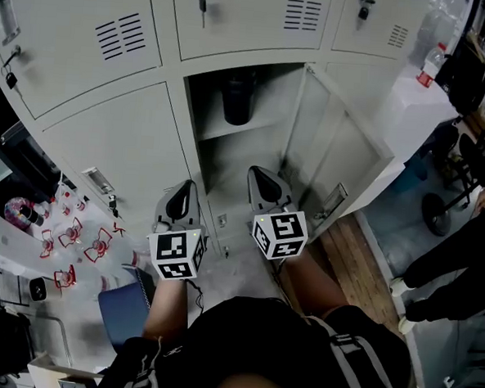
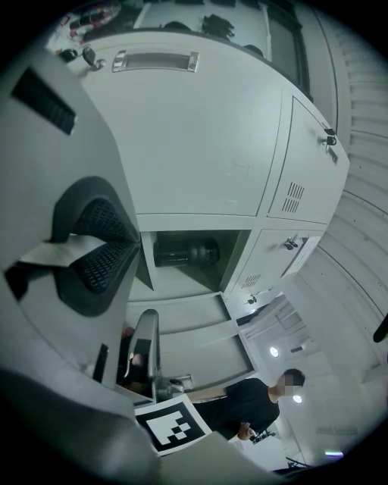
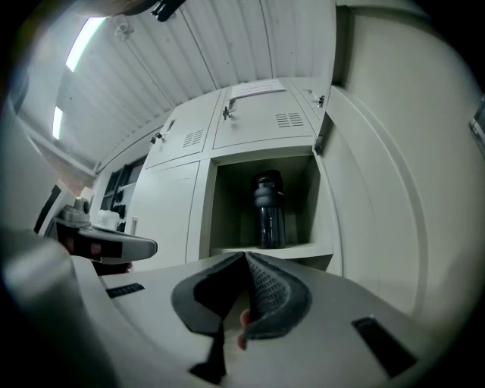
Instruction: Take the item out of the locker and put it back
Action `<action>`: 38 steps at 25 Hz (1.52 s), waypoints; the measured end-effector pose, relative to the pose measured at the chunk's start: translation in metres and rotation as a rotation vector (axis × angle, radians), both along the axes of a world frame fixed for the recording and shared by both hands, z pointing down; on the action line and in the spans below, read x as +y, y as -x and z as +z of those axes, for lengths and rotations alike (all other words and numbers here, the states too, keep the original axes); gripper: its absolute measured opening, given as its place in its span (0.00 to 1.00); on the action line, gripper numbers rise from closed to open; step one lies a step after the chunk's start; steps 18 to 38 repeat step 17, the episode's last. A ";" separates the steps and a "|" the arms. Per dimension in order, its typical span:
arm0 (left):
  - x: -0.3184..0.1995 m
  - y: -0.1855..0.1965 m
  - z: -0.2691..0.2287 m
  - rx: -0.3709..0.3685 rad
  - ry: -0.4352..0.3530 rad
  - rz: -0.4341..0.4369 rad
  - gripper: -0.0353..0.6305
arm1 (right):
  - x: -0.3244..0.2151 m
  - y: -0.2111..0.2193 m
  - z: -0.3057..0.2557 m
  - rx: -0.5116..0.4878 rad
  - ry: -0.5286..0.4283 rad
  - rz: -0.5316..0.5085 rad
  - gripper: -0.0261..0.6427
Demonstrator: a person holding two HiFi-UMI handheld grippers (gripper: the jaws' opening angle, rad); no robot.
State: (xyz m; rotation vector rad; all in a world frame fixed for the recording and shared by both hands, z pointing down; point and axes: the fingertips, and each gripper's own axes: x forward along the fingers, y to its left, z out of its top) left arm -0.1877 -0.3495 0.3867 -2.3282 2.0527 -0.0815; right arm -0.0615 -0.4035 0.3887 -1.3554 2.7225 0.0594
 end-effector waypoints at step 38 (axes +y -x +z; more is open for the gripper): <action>0.005 -0.009 -0.002 0.005 -0.008 0.035 0.07 | 0.014 -0.002 -0.012 -0.058 -0.010 -0.026 0.06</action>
